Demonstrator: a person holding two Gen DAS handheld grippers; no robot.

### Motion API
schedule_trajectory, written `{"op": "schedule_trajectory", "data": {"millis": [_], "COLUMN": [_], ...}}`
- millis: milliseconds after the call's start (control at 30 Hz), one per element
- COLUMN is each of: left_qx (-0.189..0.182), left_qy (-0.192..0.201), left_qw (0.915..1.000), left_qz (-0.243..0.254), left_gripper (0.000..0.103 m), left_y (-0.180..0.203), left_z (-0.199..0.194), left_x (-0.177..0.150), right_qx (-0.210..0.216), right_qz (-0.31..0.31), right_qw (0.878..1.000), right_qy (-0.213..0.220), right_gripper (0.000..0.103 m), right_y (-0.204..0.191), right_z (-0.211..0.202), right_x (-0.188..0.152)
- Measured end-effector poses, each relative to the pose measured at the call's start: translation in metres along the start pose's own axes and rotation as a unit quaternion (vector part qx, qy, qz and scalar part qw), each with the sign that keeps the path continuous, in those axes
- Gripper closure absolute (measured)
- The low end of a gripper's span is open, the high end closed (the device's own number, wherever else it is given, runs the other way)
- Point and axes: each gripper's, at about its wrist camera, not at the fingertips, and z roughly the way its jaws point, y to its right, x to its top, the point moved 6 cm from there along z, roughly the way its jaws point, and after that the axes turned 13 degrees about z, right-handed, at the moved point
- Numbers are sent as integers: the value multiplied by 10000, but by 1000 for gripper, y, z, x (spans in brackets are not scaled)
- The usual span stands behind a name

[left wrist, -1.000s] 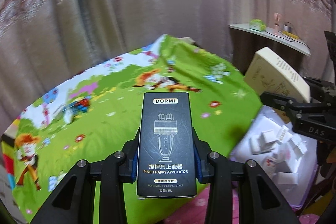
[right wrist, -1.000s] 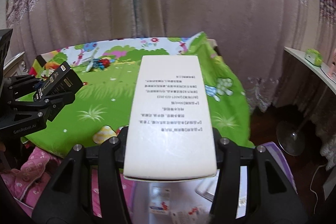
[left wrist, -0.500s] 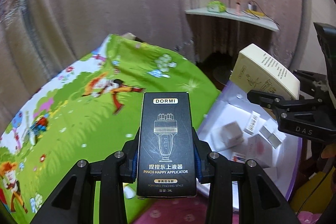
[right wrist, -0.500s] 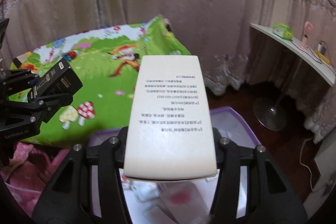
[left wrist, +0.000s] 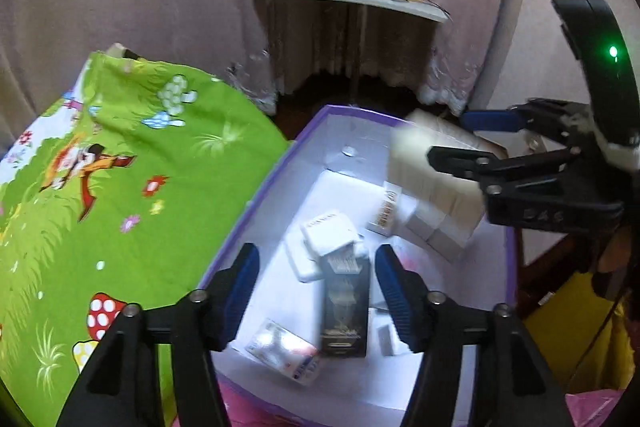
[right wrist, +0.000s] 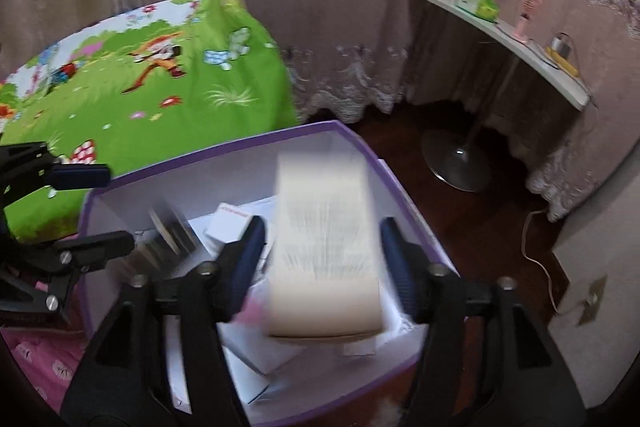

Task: Organize rigid objects
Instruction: 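Open both grippers to drop the boxes into the bin, then grasp the red toy car with the right gripper while the left grasps the white toy shovel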

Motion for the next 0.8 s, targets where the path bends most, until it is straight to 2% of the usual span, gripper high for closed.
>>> {"op": "schedule_trajectory", "data": {"millis": [133, 233, 367, 433, 533, 567, 633, 733, 800], "left_qx": [356, 831, 1750, 2220, 2939, 3159, 3423, 3575, 3323], "left_qy": [97, 115, -114, -306, -606, -693, -832, -871, -763], "left_qw": [9984, 9927, 9731, 9562, 9215, 9067, 8836, 8597, 8462], "left_qz": [-437, -872, -1498, -1881, -2468, -2706, -3085, -3542, -4095], "left_gripper": [33, 29, 29, 29, 29, 29, 29, 29, 29], "left_y": [-43, -91, -172, -215, -281, -304, -335, -361, -371], "left_z": [-9, -22, -45, -61, -87, -99, -116, -135, -141], "left_x": [-17, -44, -108, -150, -215, -239, -275, -315, -338], "right_qx": [135, 498, 1153, 1553, 1981, 2099, 2431, 2703, 2716], "right_qz": [-130, -515, -1332, -1673, -2244, -2381, -2572, -2713, -2798], "right_qw": [9998, 9974, 9843, 9736, 9541, 9481, 9345, 9219, 9177], "right_qy": [73, 93, 79, -12, -133, -169, -388, -596, -761], "right_gripper": [31, 30, 26, 26, 26, 26, 26, 26, 26], "right_y": [-26, -78, -181, -236, -323, -348, -400, -470, -506], "right_z": [-1, 4, 21, 32, 54, 64, 85, 125, 147], "right_x": [11, 21, 28, 25, 22, 23, 28, 44, 55]}}
